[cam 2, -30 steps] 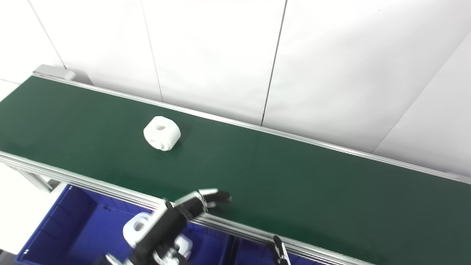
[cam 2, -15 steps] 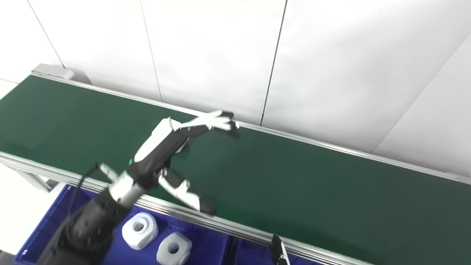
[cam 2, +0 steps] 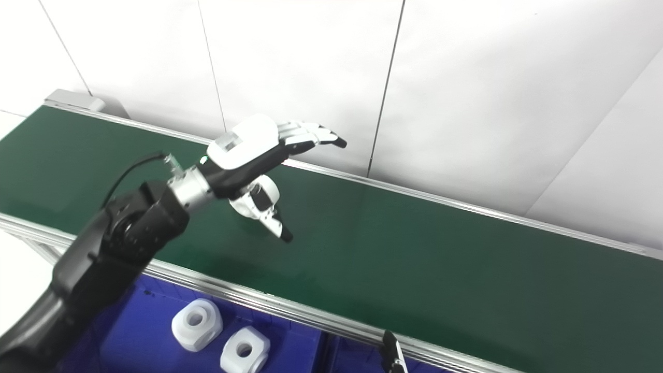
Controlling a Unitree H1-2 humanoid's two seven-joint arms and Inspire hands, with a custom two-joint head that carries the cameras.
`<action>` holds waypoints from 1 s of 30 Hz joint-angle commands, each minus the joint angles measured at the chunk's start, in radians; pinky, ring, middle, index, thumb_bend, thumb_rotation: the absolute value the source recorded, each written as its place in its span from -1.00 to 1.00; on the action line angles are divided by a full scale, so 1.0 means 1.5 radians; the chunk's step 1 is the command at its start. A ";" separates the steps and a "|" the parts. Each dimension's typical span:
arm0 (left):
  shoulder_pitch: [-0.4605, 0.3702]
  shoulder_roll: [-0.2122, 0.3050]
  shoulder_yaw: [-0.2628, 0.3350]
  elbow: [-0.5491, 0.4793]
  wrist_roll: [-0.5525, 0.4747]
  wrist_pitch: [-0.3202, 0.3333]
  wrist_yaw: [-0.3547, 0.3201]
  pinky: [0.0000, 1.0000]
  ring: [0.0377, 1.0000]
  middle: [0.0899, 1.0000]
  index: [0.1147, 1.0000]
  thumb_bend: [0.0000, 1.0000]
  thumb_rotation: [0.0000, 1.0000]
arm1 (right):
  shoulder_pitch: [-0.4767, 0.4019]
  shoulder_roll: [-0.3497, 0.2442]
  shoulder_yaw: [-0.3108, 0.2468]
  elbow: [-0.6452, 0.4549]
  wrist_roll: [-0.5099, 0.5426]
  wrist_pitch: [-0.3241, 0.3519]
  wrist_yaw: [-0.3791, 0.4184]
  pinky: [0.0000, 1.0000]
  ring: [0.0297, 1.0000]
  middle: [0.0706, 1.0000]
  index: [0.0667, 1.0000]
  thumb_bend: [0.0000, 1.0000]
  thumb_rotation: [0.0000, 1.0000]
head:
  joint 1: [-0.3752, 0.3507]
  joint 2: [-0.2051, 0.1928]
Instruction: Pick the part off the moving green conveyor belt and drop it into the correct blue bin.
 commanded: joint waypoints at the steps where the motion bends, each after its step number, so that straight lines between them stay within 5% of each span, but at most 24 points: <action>1: -0.051 0.022 -0.007 0.012 0.030 -0.016 -0.009 0.66 0.71 0.70 0.66 1.00 -0.68 | -0.009 0.012 0.005 -0.010 0.003 -0.019 0.005 1.00 0.98 1.00 1.00 0.83 1.00 | -0.002 -0.002; 16: -0.110 0.033 -0.054 0.203 0.135 -0.002 -0.022 0.52 0.62 0.66 0.65 1.00 -0.80 | -0.007 0.019 0.009 -0.008 -0.003 -0.020 0.004 1.00 0.99 1.00 1.00 0.81 1.00 | -0.018 -0.007; 30: -0.064 -0.057 -0.026 0.213 0.116 0.195 -0.025 0.35 0.69 0.79 0.76 1.00 -0.58 | -0.004 0.019 0.012 -0.015 0.000 -0.009 0.007 1.00 0.98 1.00 1.00 0.82 1.00 | -0.025 -0.005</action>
